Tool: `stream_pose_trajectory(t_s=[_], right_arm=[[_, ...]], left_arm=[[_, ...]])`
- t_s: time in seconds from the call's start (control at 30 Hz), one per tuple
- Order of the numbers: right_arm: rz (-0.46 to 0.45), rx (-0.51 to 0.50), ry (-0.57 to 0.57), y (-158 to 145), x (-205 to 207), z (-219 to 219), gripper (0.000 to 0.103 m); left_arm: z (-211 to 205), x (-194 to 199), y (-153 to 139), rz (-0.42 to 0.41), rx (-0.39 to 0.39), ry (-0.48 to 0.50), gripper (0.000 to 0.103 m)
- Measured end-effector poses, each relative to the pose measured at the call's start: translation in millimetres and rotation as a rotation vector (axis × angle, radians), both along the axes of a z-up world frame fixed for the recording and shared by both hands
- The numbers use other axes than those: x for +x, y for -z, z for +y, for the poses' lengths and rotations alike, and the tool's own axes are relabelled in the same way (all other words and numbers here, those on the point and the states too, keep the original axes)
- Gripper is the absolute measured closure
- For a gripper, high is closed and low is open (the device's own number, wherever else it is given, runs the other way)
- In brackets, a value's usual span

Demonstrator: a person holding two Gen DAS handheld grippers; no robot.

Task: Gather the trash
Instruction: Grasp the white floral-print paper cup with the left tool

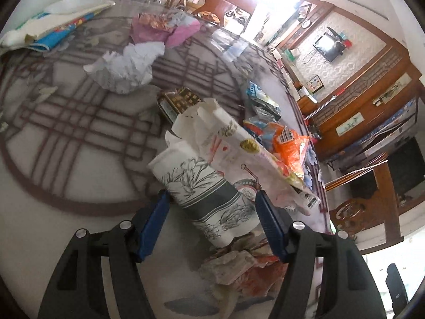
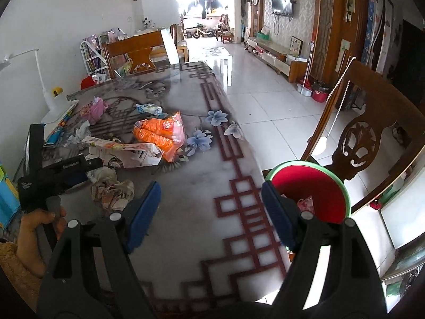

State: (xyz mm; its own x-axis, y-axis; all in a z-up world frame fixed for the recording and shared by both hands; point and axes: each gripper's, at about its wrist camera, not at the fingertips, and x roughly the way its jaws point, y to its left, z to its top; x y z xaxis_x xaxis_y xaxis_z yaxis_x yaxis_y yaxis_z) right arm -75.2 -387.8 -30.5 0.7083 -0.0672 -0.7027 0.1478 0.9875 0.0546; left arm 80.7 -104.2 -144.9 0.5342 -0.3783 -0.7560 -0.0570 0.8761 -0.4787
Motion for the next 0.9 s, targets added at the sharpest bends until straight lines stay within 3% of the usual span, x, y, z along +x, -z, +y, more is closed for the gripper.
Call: stream_pose_trajectory(t_s=[0.17,0.3,0.57,0.73,0.83,0.9], right_arm=[[0.005,0.003,-0.004,1.3,0.4,1.1,0.027],[0.011,0.001,-0.006,2.1,0.9,3.2,0.027],[0.025,-0.015,-0.006,3.3,3.0,5.6,0.027],[0.055,0.003,-0.053,7.2,9.8,11.2,0.026],[0.082,0.054,-0.141,11.8,22.0,21.1,0.026],[0.095,0.064,-0.203,13.4,32.5,32.0,0.025]], left_arm=[[-3.0,3.9,4.7,0.001,-0.03,0.015,0.04],[-4.1,3.7,1.3,-0.004,-0.065,0.053,0.055],[24.7,-21.6,-8.5,-0.001,-0.082,0.106,0.057],[53.0,-43.7,-22.2,-0.027,0.009,0.133,0.057],[67.6,-51.3,-20.7,-0.029,0.076,0.133,0.057],[75.5,-51.3,-18.5,-0.028,0.079,0.125,0.057]])
